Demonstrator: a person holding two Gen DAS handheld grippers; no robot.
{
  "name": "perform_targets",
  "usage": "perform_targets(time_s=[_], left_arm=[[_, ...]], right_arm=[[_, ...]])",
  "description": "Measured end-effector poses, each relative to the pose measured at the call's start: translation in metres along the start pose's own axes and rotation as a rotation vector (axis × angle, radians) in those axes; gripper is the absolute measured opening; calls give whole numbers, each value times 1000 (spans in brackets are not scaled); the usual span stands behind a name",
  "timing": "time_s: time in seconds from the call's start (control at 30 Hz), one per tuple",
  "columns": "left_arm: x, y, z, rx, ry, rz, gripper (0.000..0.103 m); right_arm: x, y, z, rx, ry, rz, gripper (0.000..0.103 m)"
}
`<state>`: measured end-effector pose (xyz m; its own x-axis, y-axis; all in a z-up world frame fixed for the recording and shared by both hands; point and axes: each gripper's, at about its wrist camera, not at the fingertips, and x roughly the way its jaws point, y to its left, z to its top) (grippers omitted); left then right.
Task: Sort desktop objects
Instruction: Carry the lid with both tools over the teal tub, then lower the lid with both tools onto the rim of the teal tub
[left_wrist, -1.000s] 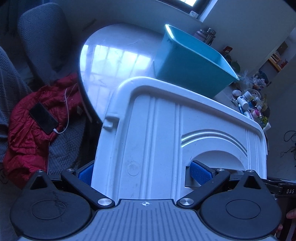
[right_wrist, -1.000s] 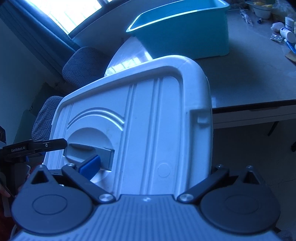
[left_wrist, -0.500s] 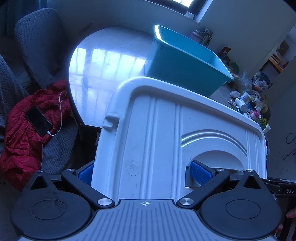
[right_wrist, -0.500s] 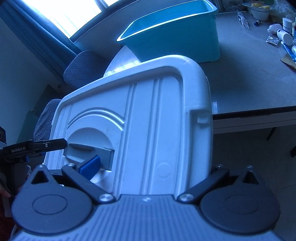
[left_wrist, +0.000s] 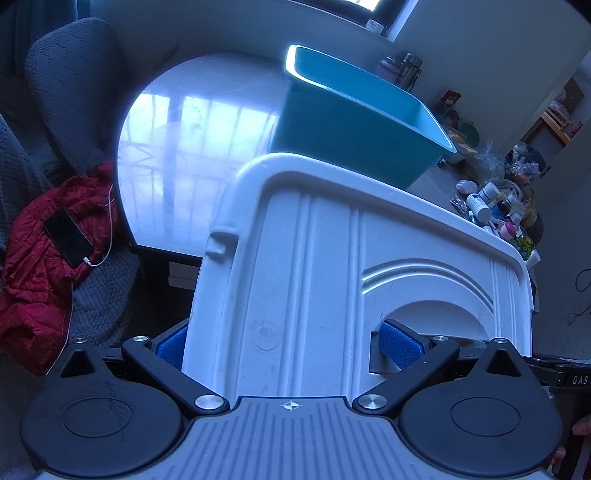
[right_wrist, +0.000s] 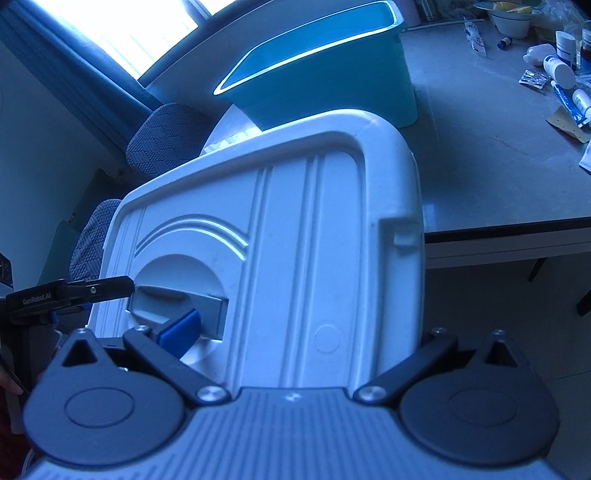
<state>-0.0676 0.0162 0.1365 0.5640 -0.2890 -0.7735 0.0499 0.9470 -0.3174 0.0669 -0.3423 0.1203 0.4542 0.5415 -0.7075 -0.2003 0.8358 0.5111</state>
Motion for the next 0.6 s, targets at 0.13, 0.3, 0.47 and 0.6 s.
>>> perform_targets(time_s=[0.13,0.3,0.47,0.6], left_arm=[[0,-14,4,-5,-2,3,103],[-3,-25,8,-27,-8,12,103],[-12,-32,8,-54,-24,43,103],[-14,-25,5,-112,-30,52,103]], right_arm=[[-5,-4,6,-7,4,4,103],[-10,-6,15,-31,11,10,103],[-8,-6,21,-42,39,35,103],[-5,2,26,-78,70,26,103]])
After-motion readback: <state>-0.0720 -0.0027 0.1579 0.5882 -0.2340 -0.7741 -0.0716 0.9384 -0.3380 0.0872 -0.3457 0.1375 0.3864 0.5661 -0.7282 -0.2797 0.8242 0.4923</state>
